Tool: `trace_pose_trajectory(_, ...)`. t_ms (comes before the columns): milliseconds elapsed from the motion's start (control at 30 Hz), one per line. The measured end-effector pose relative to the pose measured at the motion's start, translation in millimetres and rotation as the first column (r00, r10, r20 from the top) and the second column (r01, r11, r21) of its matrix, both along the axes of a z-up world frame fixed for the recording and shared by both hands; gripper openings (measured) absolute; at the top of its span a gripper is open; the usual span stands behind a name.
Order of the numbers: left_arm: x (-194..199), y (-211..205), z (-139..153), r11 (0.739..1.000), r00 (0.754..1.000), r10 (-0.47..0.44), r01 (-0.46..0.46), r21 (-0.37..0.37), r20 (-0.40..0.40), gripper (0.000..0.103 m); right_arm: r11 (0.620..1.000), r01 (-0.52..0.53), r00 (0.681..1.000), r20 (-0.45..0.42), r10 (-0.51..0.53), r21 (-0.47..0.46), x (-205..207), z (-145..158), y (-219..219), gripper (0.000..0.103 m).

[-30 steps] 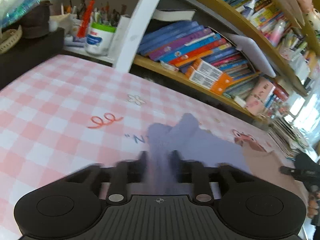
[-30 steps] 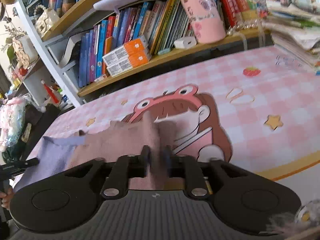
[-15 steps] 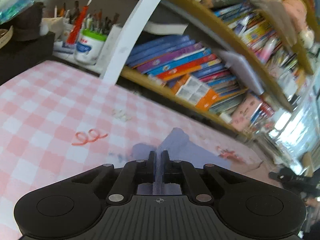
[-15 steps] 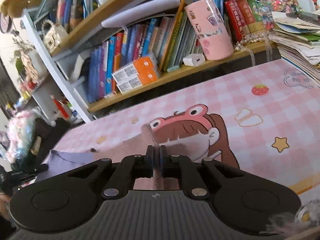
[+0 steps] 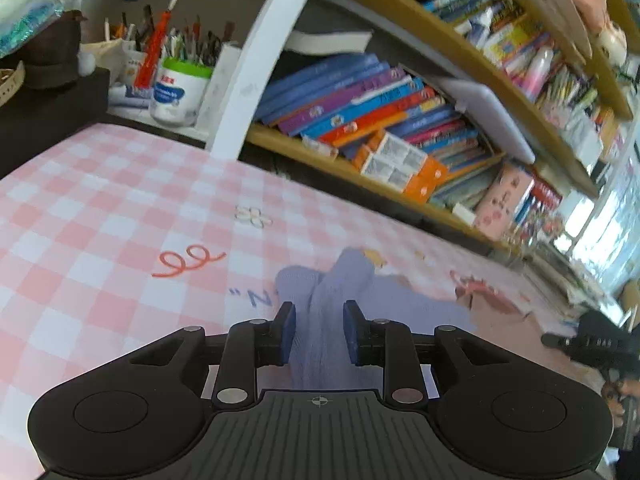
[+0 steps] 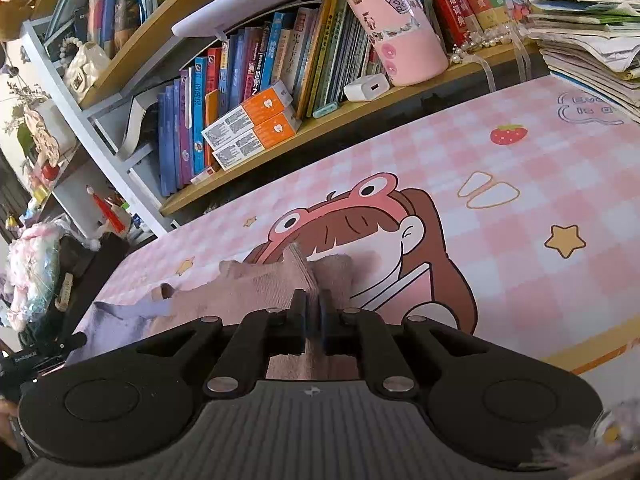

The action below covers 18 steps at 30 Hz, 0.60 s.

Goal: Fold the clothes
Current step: 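Pinch the folded pink edge with the right gripper and smooth it flat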

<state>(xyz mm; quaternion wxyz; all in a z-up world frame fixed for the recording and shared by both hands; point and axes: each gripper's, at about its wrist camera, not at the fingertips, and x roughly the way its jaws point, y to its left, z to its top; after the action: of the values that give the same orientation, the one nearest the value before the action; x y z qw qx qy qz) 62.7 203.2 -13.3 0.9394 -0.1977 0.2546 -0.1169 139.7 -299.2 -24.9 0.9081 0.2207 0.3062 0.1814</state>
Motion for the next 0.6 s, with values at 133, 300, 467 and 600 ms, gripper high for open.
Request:
trace_pose_trajectory(133, -6, 1, 3, 1.0, 0.999, -0.014, 0.015, -0.023, 0.04, 0.005, 1.0, 0.001, 1.0, 0.002, -0.001, 0.01, -1, -2, -1, 0.006)
trace_pose_trajectory(300, -15, 14, -1, 0.991, 0.998, 0.061, -0.057, -0.124, 0.028, 0.005, 0.999, 0.002, 1.0, 0.004, -0.002, 0.036, 0, -5, -3, 0.006)
trace_pose_trajectory(467, -1, 10, -11, 0.995, 0.996, 0.07, -0.074, -0.06, -0.062, 0.009, 1.0, 0.001, 1.0, 0.007, -0.001, 0.029, -1, -4, -2, 0.006)
trace_pose_trajectory(600, -2, 13, -13, 0.995, 0.996, 0.075, -0.079, -0.068, -0.057, 0.024, 0.999, 0.004, 1.0, 0.002, -0.004, 0.047, -1, -6, -4, 0.007)
